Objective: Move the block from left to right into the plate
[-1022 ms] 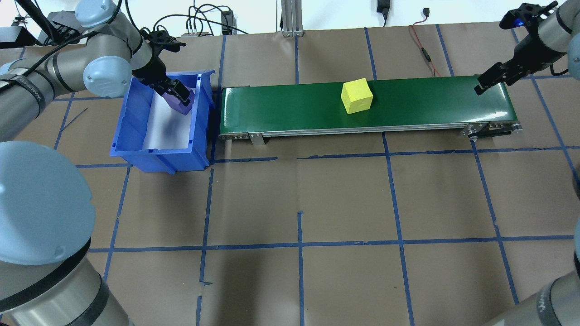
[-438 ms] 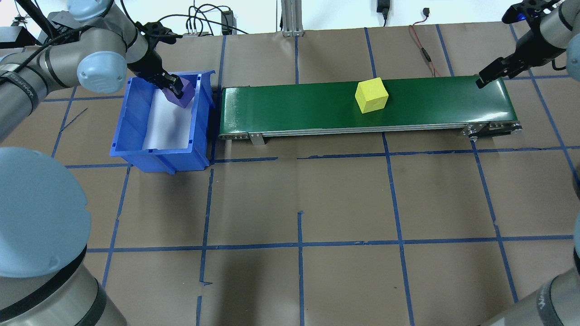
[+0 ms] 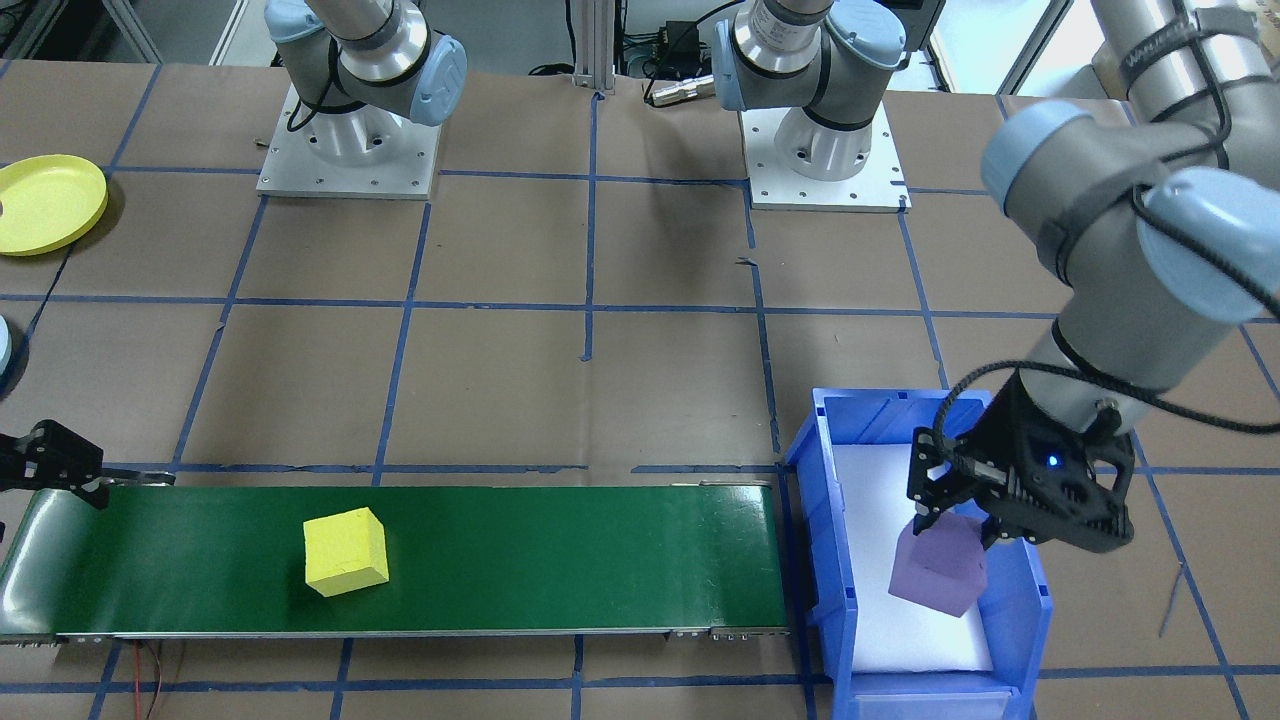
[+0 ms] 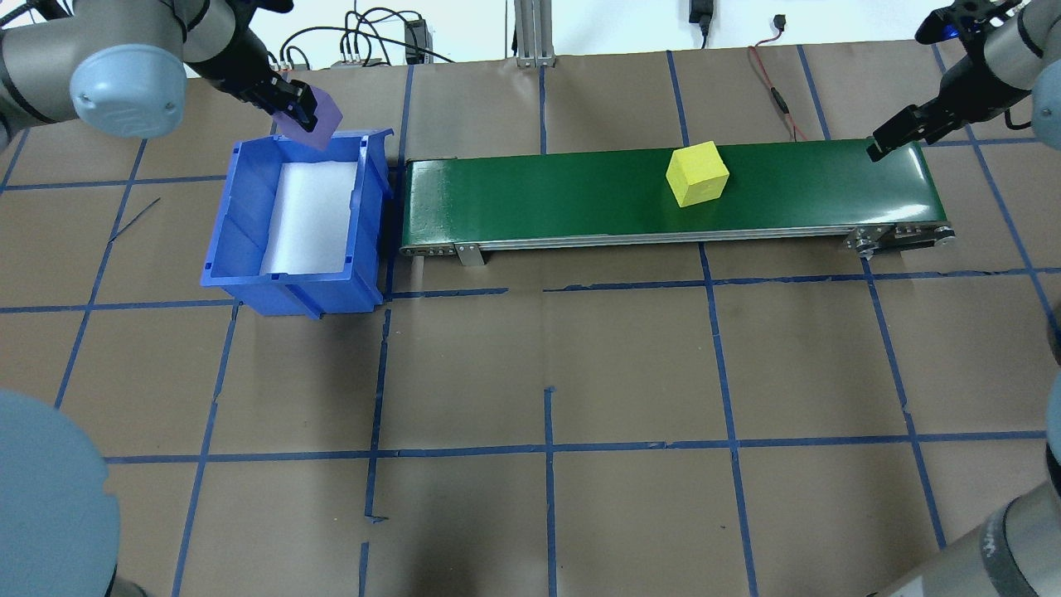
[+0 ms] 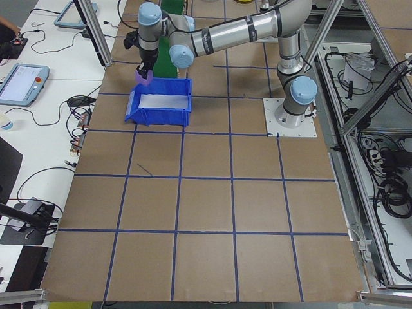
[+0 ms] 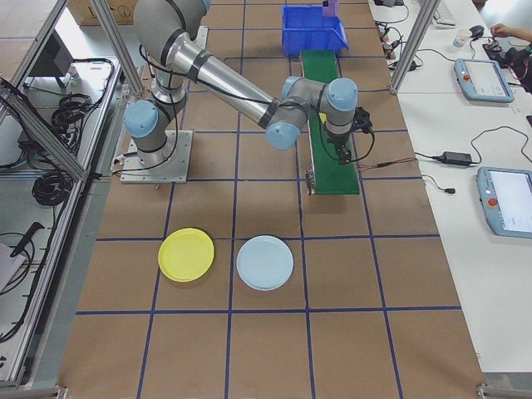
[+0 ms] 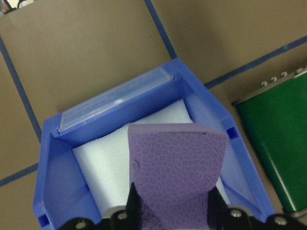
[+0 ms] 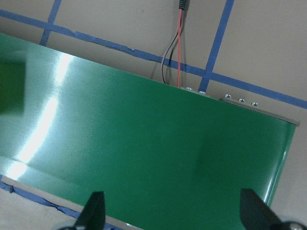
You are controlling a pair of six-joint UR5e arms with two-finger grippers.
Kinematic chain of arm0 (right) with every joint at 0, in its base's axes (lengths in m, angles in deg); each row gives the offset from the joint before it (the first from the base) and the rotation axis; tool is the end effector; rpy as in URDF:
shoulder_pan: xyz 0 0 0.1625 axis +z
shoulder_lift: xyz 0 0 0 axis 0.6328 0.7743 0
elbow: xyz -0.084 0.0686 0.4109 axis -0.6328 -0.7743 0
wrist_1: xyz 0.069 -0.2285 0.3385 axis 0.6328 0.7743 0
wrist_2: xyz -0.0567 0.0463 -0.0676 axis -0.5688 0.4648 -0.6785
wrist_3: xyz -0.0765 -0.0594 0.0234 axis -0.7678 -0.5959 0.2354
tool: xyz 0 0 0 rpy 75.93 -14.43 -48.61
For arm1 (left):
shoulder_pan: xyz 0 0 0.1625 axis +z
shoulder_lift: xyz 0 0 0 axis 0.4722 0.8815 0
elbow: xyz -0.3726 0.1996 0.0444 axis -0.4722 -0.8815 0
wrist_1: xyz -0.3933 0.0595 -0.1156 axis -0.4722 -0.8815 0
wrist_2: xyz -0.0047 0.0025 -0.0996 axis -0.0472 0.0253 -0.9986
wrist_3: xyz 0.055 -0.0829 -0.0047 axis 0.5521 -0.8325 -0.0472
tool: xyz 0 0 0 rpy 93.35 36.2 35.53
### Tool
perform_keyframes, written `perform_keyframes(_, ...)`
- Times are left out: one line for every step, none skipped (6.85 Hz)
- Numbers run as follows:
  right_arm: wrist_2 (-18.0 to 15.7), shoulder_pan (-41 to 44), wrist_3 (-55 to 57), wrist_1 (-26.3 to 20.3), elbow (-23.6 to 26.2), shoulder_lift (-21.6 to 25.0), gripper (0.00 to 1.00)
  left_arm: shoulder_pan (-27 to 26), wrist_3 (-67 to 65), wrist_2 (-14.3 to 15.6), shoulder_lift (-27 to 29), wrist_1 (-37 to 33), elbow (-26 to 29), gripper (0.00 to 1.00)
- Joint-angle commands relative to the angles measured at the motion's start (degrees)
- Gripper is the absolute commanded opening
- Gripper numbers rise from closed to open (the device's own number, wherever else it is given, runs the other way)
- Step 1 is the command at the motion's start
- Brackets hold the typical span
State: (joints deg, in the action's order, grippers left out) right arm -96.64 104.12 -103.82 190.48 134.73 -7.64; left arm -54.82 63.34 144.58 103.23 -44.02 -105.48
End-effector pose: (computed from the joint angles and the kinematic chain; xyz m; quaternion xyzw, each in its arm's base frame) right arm -0.1298 -0.6394 0.3205 -0.1612 0.9802 -0.0975 0.0605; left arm -0.0660 -0.6581 0.4139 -0.1927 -0.9715 0.1365 0.0215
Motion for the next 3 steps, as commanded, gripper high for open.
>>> perform_keyframes(0.7,0.0,-0.08,0.0,0.21,-0.17,1.0,-7.75,-12.31,-0.02,-2.88,-0.11,0.08,0.47)
perform_keyframes(0.61,0.0,-0.08,0.0,0.38,-0.17,1.0,-10.49,-17.16,-0.11,-2.1,0.07,-0.18,0.47)
perform_keyframes(0.78,0.0,0.0,0.09,0.12,-0.17,1.0,-12.0,-18.08,-1.07,0.08,0.25,-0.45,0.47)
